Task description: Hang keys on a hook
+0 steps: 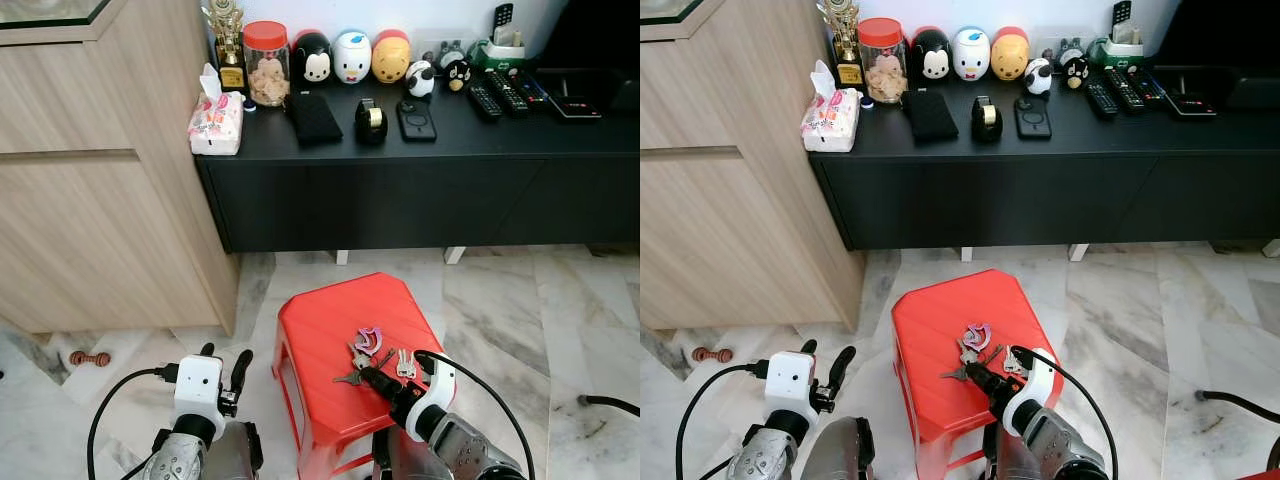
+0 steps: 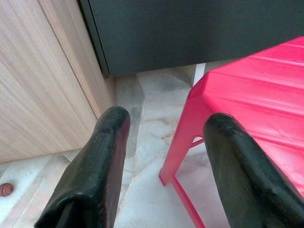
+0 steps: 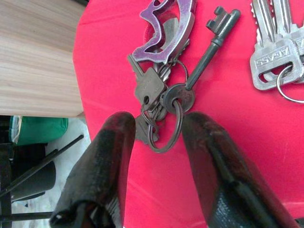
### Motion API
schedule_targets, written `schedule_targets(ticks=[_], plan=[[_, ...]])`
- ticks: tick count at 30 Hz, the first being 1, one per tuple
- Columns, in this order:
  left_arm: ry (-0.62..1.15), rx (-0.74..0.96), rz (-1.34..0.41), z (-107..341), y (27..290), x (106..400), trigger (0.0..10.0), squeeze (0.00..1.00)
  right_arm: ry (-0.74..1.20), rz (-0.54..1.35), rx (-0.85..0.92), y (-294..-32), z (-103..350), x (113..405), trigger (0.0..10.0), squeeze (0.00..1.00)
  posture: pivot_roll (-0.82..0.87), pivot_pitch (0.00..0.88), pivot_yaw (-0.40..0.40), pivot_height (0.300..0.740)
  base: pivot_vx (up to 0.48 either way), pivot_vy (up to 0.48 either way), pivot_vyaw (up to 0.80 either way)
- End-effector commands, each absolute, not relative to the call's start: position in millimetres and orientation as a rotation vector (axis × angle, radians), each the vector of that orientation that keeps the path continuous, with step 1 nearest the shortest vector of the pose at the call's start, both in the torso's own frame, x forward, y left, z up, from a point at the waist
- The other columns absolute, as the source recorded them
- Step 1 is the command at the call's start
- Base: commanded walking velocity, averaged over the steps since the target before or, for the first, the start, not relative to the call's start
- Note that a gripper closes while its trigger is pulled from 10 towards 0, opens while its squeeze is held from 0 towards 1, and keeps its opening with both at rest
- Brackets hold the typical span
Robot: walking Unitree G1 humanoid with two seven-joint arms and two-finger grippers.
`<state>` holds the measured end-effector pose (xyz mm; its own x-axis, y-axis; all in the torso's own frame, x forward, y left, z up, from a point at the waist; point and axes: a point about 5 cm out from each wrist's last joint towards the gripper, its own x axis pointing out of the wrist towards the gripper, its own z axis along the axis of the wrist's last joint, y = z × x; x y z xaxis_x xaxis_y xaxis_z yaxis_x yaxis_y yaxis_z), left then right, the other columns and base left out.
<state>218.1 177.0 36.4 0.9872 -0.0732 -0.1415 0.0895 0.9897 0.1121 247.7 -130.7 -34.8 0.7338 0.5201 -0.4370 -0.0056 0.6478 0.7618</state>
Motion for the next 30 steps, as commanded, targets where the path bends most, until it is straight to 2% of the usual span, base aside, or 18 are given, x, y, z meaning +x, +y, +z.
schedule_targets(ticks=[1,21,30], plan=[[0.144,0.134,-0.091,37,176,216,10.0,0.00,0.709,0.333,0.818,-131,-36,245,0.0,0.00,0.01,0.127,-0.052,0.618,0.000,0.000,0.00],[0.140,0.140,-0.094,36,176,227,10.0,0.00,0.674,0.346,0.809,-130,-32,251,0.0,0.00,0.01,0.099,-0.048,0.618,0.000,0.000,0.00],[0.133,0.143,-0.093,37,178,237,10.0,0.00,0.484,0.356,0.693,-145,-10,269,0.0,0.00,-0.01,0.072,-0.044,0.618,0.000,0.000,0.00]])
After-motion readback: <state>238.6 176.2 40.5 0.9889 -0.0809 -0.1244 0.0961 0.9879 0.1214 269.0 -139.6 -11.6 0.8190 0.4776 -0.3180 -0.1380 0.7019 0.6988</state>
